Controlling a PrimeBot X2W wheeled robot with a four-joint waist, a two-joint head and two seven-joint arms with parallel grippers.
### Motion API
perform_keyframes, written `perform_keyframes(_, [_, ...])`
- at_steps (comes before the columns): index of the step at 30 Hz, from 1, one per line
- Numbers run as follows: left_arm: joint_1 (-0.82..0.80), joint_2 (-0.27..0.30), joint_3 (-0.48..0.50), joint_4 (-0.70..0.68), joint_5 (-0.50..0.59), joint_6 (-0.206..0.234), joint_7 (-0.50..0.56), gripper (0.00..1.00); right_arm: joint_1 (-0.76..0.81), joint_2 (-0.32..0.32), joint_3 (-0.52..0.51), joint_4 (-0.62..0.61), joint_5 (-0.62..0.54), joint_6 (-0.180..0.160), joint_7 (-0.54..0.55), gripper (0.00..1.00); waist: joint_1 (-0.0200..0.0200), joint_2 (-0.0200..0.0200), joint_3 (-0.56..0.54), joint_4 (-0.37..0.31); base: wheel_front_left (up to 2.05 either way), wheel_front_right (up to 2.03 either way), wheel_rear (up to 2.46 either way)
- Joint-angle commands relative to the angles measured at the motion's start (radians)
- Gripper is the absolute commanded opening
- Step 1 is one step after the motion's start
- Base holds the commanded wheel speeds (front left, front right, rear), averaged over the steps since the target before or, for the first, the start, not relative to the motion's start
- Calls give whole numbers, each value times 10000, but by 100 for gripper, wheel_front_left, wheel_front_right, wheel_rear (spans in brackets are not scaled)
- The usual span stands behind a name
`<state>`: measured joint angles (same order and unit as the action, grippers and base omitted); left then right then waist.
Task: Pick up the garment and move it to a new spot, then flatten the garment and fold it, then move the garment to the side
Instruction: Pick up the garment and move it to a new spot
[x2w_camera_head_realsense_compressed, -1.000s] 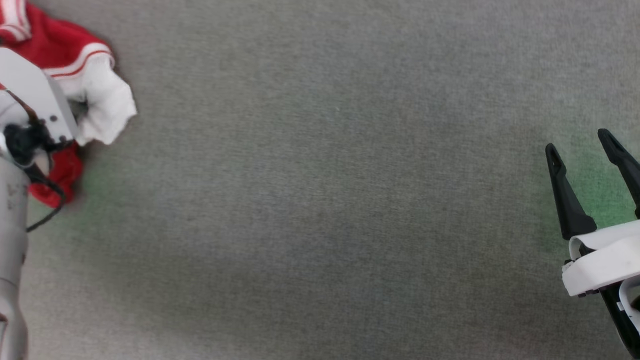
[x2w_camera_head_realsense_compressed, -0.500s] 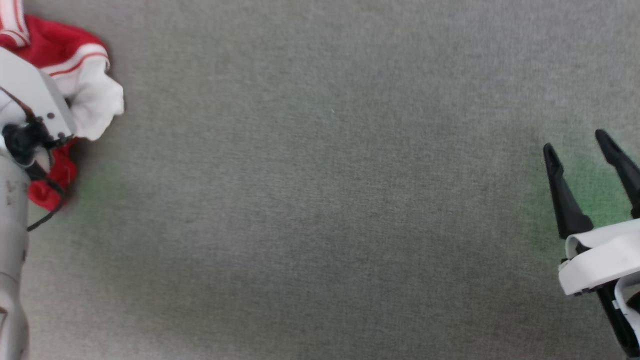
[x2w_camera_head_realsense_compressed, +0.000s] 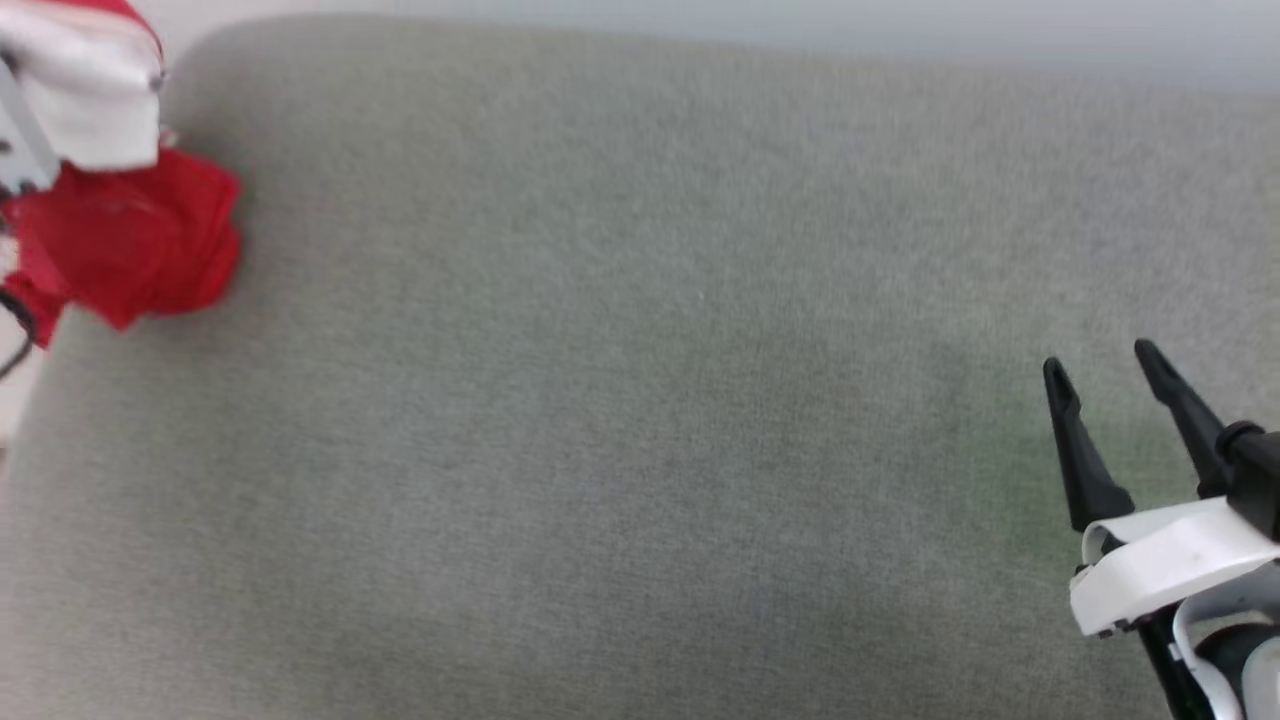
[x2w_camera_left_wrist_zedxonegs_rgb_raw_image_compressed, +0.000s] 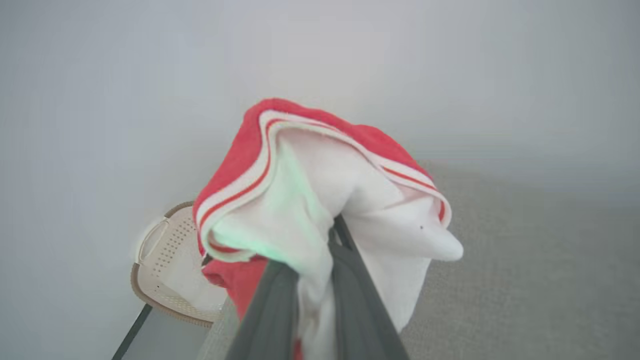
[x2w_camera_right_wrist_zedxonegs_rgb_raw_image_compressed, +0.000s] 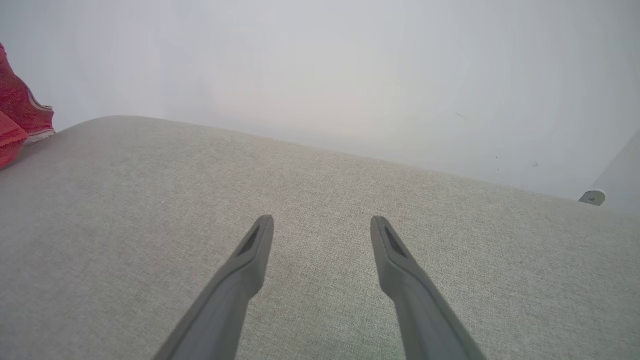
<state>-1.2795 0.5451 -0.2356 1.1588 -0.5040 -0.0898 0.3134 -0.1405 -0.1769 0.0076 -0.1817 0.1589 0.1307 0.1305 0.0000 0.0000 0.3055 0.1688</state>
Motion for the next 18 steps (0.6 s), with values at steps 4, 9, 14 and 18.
perform_keyframes(4, [-351,58,-244,-236,186,-151,-250,0,294,233,-14,213,18,1,-190,100,0,0,-1160,271,0,0,0])
perform_keyframes(9, [-620,-12,-543,-579,218,-304,-244,0,449,428,-112,399,62,1,-383,100,0,0,-1765,250,0,0,0])
perform_keyframes(14, [-783,-131,-919,-1075,257,-371,-24,0,649,585,-302,480,12,-1,-505,100,0,0,-2314,109,0,0,0])
perform_keyframes(18, [-756,-218,-1187,-1551,142,-406,354,0,885,709,-513,451,-78,1,-533,100,0,0,-2681,-108,0,0,0])
